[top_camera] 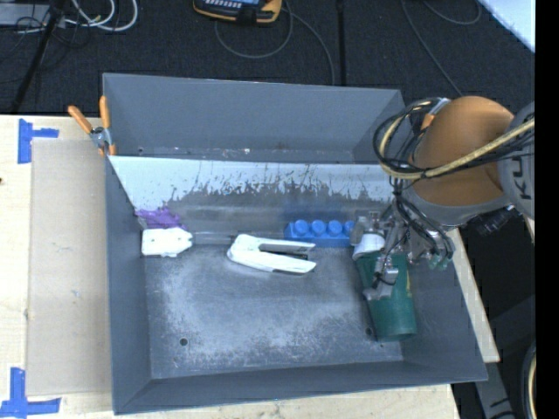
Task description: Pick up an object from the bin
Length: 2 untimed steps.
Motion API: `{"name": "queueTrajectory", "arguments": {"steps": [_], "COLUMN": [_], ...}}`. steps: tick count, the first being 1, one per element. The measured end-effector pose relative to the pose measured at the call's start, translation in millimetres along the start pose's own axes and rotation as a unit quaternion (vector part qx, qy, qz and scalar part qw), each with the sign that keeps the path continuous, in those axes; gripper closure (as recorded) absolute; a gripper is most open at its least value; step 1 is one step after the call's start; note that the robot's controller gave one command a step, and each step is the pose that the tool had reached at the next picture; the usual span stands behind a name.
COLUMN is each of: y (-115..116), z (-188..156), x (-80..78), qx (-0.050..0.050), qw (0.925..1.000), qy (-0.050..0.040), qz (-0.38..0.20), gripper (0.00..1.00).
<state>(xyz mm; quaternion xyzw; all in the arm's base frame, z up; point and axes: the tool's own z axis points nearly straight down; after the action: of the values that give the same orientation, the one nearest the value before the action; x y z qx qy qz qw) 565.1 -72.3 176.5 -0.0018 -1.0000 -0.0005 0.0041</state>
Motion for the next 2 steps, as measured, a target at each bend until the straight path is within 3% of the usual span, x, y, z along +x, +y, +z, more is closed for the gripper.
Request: {"name": "queueTrajectory", "arguments": {"steps": [1, 2], "y": [0, 22], "z": [-5, 38], "x": [-1.3, -23.8], "qx": [0.0, 0.001], "qw": [1.0, 0.9989], "qy": [-0.0035, -0.0042], "qz": [-0.001, -0.047], "gripper": [0.0, 0.0]}}
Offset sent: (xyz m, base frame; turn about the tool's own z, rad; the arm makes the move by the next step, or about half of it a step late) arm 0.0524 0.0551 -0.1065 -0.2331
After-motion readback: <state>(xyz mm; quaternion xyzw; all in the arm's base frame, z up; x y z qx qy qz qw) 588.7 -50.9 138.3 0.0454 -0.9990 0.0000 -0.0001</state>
